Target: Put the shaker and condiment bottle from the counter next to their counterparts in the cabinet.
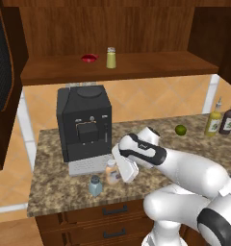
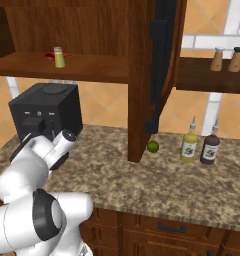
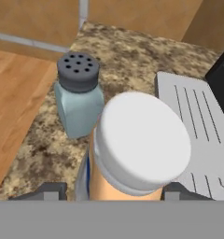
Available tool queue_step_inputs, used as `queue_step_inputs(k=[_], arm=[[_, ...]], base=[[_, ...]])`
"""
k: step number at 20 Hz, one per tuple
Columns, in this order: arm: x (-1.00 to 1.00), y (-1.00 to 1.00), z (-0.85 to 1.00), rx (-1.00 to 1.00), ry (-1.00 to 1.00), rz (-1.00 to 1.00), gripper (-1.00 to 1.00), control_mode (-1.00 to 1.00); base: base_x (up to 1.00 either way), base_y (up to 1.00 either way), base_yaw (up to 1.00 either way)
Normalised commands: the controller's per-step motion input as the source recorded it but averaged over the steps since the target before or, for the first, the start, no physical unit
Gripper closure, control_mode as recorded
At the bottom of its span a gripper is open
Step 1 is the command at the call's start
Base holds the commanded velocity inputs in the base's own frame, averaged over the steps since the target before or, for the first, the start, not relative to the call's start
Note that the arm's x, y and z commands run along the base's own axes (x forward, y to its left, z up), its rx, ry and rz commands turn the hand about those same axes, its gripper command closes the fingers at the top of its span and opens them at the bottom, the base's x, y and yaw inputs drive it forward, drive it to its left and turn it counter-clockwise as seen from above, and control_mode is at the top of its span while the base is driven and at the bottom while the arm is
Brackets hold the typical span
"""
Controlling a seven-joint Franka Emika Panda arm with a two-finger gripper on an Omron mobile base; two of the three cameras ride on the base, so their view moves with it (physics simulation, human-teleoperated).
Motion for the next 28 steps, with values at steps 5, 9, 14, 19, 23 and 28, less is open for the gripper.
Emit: queue_step_inputs(k=[5, 9, 14, 19, 23, 28], arm=[[0.00, 0.00, -0.16, 0.00, 0.00, 0.00, 1.00, -1.00], [-0.02, 0.00, 0.00, 0.00, -0.02, 0.03, 1.00, -1.00], [-0.11, 0.00, 0.44, 0.00, -0.10, 0.00, 1.00, -1.00], [-0.19, 0.00, 0.57, 0.05, -0.05, -0.05, 1.00, -1.00], [-0.50, 0.04, 0.24, 0.05, 0.00, -0.07, 1.00, -1.00], [-0.59, 0.19, 0.18, 0.00, -0.02, -0.07, 1.00, -1.00]], base=[[0.00, 0.00, 0.00], [0.00, 0.00, 0.00], [0.00, 0.00, 0.00], [0.00, 0.00, 0.00], [0.00, 0.00, 0.00], [0.00, 0.00, 0.00]])
